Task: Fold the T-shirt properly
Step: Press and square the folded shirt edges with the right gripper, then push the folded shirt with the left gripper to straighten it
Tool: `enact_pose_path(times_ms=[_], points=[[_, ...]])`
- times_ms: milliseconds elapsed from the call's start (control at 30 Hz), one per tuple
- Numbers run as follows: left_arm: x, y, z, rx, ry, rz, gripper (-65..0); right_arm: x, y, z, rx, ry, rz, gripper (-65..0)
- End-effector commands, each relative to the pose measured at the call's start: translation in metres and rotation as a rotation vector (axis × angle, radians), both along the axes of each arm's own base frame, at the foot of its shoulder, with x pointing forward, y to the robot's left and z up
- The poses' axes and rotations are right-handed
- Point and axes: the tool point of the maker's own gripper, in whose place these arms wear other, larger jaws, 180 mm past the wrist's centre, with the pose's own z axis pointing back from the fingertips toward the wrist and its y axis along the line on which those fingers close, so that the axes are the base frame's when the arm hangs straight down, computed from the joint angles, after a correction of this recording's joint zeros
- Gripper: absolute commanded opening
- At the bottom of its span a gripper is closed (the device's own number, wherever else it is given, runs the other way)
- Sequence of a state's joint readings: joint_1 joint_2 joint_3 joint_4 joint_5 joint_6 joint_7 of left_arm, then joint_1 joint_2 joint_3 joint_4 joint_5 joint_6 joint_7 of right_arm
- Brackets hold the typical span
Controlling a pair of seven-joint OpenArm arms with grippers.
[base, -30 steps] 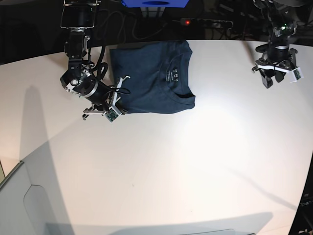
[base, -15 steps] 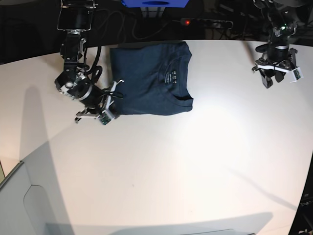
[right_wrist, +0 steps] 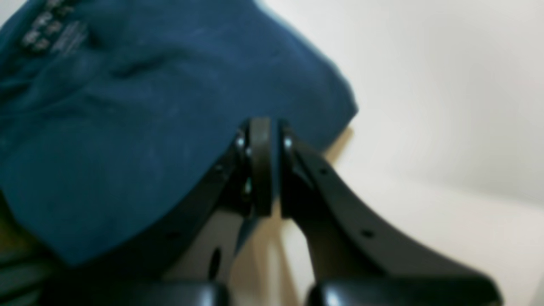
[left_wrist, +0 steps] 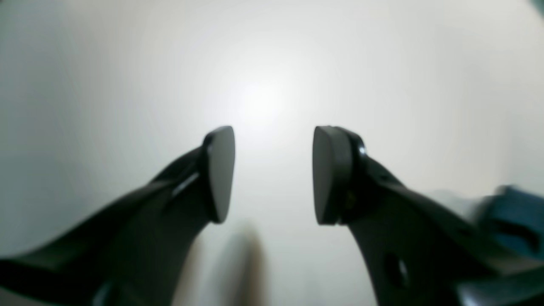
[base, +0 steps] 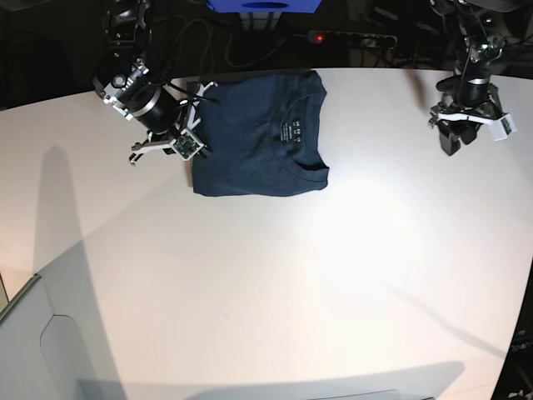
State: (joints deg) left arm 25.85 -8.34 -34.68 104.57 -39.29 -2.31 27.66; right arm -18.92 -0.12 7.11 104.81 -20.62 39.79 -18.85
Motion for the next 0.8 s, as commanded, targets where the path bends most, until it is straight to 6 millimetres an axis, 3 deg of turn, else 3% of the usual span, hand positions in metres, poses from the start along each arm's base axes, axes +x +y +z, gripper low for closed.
enact_pose_path(times_ms=[0,167,333,533,767], points=[[0.006,-0.007,0.011,-0.017,-0.046,-0.026,-35.3,0.002,0.002,0.011,0.026,-0.035,0.003,-64.9],[0.016,-0.081,0.004,-0.182,-0.056,-0.186,-23.3,-0.01,-0.01,0.006,-0.009,-0.014,0.008,-64.9],[0.024,-0.146,-0.013,-0.295,-0.025,-0.317,-23.1,-0.005,-0.029,0.019,-0.046,-0.054,-0.036,-64.9],[0.022,-0.189,-0.052,-0.374,0.075,-0.413,-23.1,-0.002,-0.05,0.024,-0.078,-0.069,-0.086,-64.9],[0.019,-0.219,-0.063,-0.409,0.113,-0.485,-26.3,-0.011,-0.054,0.018,-0.085,-0.041,-0.098,-64.9]])
